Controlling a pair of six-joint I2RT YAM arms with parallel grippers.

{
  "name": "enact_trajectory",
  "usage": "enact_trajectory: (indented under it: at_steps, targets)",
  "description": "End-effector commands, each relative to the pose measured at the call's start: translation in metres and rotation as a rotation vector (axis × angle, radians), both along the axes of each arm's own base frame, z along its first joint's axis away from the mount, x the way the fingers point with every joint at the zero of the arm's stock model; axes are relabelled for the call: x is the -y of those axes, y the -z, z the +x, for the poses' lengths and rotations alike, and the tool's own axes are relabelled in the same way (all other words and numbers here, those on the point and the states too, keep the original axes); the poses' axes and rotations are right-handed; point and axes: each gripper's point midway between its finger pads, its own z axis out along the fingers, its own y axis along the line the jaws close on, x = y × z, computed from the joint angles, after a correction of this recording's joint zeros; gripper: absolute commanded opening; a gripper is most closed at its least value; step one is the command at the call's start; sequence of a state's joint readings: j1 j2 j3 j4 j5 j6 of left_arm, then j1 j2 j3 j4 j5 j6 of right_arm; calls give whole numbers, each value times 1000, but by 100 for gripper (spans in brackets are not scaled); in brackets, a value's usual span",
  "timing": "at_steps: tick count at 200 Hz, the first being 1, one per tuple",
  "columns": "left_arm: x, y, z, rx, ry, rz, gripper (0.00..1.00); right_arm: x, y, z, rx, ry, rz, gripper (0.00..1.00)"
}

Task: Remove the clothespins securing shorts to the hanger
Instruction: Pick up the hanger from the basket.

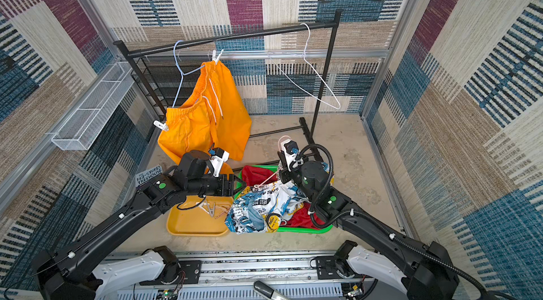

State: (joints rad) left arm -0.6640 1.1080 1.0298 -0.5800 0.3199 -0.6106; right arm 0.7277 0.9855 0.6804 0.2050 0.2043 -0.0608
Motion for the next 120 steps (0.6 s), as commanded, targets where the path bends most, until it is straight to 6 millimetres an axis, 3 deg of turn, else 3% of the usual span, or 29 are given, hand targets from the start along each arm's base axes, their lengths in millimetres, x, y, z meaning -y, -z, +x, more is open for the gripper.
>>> enact_trajectory:
  at_steps: [1, 32, 55, 76, 120]
  targets:
    - [1, -7, 7, -6, -33, -6, 77, 4, -38, 2, 101, 27, 96, 0]
    - [-2, -16, 22, 25, -42, 81, 78, -1, -68, 14, 184, 54, 94, 0]
    - [-7, -32, 35, 71, -63, 106, 78, -11, -75, 30, 187, 74, 72, 0]
    - [-12, -37, 40, 105, -74, 120, 78, -15, -62, 31, 153, 59, 78, 0]
    - [-13, -20, 35, 69, -65, 124, 78, 3, -18, 11, 72, 64, 99, 0]
